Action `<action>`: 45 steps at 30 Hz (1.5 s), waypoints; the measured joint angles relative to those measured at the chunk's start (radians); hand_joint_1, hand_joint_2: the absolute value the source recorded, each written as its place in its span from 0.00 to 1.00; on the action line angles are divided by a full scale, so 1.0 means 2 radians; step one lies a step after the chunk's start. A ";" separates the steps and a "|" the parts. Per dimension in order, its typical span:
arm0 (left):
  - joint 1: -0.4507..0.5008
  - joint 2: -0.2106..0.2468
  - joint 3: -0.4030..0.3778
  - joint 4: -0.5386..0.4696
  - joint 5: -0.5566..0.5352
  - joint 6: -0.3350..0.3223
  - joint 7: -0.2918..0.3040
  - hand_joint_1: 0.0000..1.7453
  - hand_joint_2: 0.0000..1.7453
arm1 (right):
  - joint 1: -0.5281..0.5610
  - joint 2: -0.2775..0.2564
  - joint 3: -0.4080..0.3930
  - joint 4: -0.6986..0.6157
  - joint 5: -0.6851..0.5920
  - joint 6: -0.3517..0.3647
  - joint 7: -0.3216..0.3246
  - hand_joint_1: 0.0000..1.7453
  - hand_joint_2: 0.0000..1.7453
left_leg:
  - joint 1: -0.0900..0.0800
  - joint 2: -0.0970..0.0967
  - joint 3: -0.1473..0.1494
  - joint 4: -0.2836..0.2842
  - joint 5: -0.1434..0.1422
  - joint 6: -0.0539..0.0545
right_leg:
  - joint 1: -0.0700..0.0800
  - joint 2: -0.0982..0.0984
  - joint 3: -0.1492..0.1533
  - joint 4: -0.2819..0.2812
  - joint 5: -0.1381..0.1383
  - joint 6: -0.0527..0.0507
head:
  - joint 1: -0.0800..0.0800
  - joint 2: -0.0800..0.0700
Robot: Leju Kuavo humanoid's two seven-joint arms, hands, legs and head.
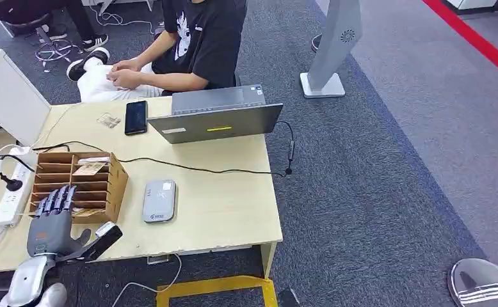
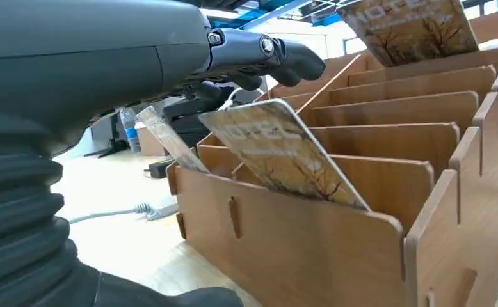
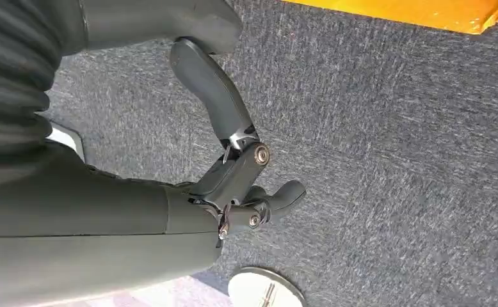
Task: Pass the card to the sensor for recognition and then transmit it.
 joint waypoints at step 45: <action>0.000 0.016 0.039 0.006 0.004 0.044 0.015 1.00 1.00 | -0.001 0.000 0.000 0.010 -0.012 0.000 -0.002 0.00 1.00 | 0.000 0.000 0.000 0.000 0.000 0.000 | 0.000 0.000 0.000 0.000 0.000 0.000 | 0.000 0.000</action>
